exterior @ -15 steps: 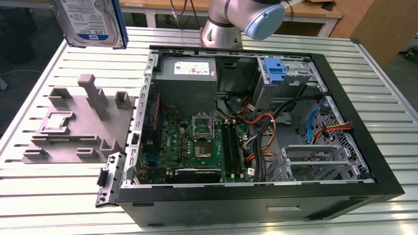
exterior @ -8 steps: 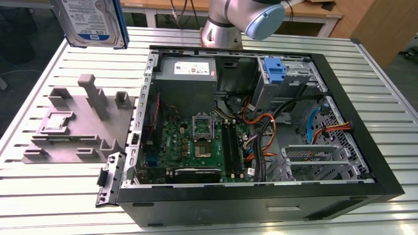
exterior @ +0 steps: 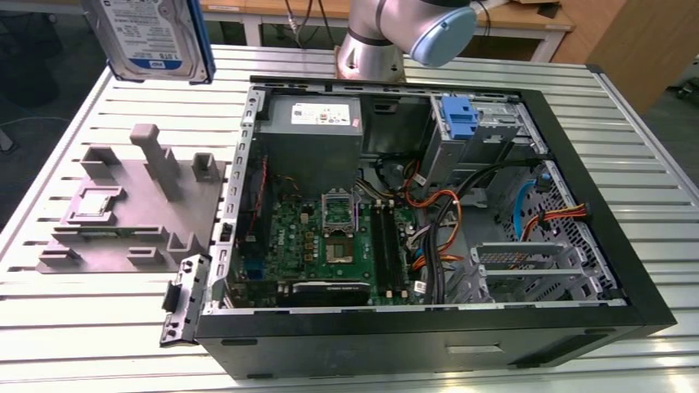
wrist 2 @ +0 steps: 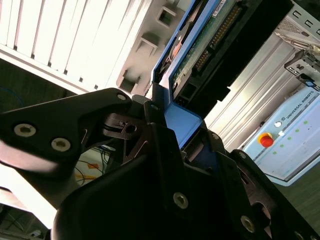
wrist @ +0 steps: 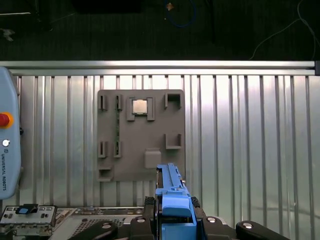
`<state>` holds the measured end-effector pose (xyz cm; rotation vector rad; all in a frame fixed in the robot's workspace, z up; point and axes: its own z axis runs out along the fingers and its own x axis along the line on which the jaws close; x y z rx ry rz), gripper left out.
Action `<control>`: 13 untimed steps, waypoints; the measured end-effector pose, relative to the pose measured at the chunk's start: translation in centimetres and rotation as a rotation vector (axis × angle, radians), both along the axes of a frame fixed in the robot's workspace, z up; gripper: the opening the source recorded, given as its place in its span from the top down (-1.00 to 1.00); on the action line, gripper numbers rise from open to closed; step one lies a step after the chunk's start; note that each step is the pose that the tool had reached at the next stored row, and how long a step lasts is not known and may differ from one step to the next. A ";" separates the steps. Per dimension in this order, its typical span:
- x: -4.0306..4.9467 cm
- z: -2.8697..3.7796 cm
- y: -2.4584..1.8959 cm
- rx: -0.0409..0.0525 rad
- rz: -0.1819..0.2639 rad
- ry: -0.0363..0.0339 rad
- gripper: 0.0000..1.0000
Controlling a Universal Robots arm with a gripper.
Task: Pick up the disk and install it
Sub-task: 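Pick up the disk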
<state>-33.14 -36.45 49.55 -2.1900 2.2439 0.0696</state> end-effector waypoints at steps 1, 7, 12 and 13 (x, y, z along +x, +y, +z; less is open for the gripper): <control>0.00 -0.01 -0.04 0.0001 0.000 -0.0001 0.26; 0.46 0.00 -0.04 0.0000 0.000 0.0000 0.26; 1.14 -0.01 -0.04 0.0000 0.000 0.0000 0.26; 1.18 0.00 -0.04 0.0000 0.000 0.0001 0.26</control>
